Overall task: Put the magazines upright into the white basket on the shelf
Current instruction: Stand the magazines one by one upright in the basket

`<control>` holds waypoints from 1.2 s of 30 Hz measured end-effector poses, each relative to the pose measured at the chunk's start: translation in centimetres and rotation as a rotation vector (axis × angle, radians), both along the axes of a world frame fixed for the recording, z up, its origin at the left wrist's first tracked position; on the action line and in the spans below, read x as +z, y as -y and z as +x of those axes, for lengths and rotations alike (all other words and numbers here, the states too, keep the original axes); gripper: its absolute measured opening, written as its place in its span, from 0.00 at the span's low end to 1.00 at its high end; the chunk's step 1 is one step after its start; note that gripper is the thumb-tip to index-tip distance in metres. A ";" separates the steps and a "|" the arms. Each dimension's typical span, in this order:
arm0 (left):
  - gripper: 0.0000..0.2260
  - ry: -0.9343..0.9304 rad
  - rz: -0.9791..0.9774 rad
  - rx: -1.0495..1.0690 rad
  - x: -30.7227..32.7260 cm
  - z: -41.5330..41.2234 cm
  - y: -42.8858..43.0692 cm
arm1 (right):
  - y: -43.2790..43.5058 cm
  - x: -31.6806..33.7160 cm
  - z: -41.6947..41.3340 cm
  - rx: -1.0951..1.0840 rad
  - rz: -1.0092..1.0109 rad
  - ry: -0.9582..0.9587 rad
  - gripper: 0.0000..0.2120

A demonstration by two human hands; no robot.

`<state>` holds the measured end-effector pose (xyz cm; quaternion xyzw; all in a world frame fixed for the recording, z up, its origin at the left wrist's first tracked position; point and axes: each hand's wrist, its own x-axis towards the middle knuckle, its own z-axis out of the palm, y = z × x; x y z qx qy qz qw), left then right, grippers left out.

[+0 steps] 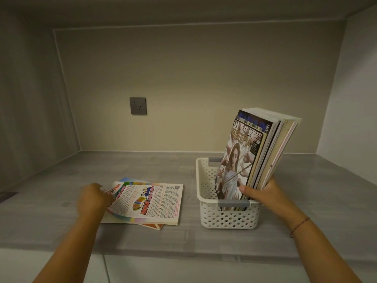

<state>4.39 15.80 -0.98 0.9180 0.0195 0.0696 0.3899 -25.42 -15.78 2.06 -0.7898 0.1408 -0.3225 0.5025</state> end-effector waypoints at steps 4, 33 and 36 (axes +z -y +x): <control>0.25 0.022 -0.699 0.172 -0.5 0.3 -0.2 | 0.0 0.0 -0.1 0.021 0.008 0.001 0.29; 0.59 -0.229 0.222 0.149 -2.9 -0.9 -4.3 | 0.1 -0.2 0.2 0.011 0.079 0.016 0.23; 0.60 -0.261 0.229 0.158 -2.4 -0.4 -4.6 | 0.2 -0.3 0.2 0.026 0.081 0.015 0.24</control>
